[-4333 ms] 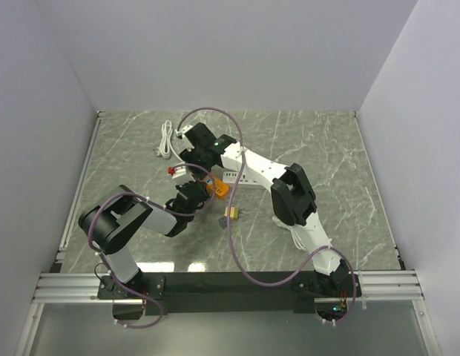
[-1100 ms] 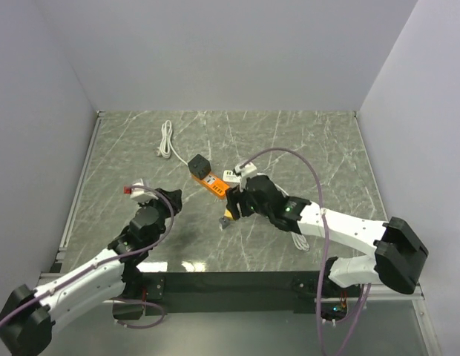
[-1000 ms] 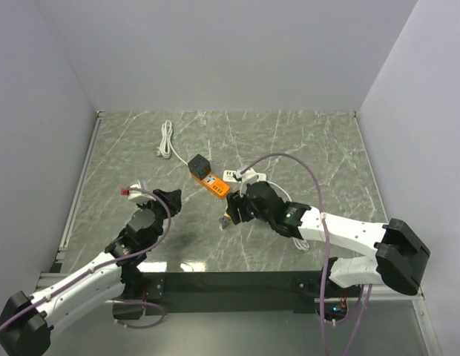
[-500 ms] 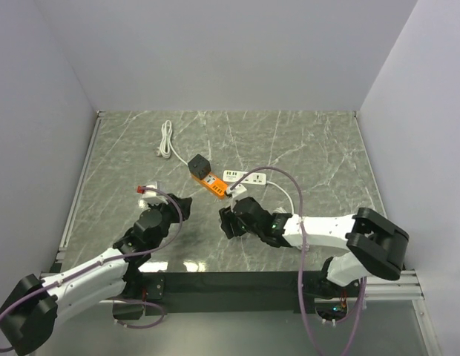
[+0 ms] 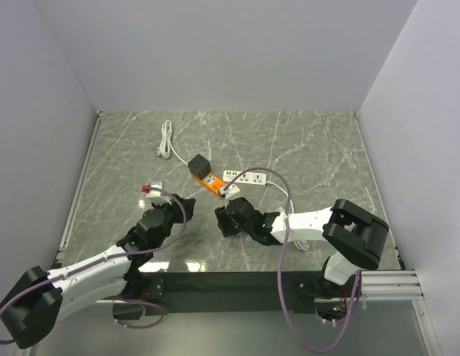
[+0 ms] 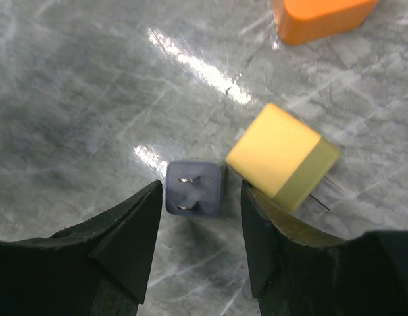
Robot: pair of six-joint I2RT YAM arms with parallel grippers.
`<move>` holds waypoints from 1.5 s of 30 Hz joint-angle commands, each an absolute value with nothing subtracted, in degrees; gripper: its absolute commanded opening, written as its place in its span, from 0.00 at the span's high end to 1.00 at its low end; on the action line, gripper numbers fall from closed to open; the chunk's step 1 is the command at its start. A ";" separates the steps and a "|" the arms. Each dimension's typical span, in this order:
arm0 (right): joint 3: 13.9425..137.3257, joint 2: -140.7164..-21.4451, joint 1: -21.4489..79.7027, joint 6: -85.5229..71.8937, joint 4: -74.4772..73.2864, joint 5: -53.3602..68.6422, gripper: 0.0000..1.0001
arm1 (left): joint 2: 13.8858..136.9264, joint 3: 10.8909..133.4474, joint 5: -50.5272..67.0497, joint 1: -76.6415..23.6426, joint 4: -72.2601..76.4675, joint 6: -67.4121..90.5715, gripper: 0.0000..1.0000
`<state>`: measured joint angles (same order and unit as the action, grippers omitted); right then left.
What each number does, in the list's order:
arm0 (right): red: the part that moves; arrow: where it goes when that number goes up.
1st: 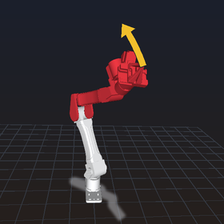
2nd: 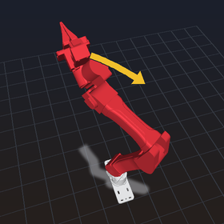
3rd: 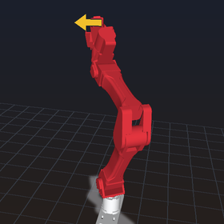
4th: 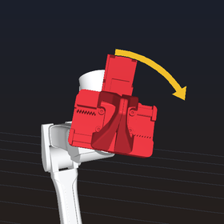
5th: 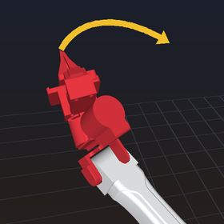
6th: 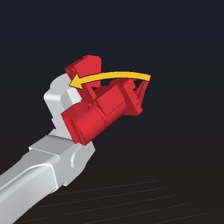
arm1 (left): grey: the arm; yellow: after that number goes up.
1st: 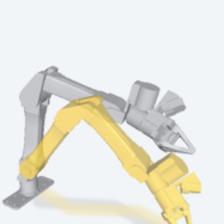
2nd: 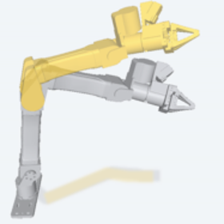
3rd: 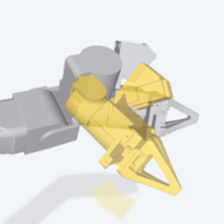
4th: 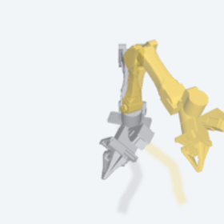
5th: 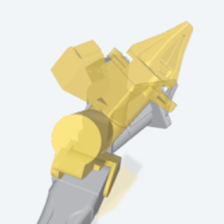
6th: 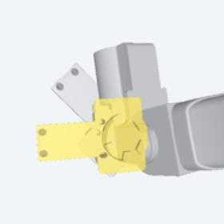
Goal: Insert the plug
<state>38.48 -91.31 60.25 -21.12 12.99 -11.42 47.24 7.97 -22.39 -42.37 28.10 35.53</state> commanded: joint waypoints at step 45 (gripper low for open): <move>33.93 -68.99 44.74 -32.17 22.32 30.40 1.00 | 57.21 12.21 -10.98 -59.50 49.56 14.77 0.38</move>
<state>34.46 -68.82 44.99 -30.63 17.30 26.94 56.16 9.43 -8.64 -58.30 45.71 16.88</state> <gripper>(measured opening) 0.405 0.619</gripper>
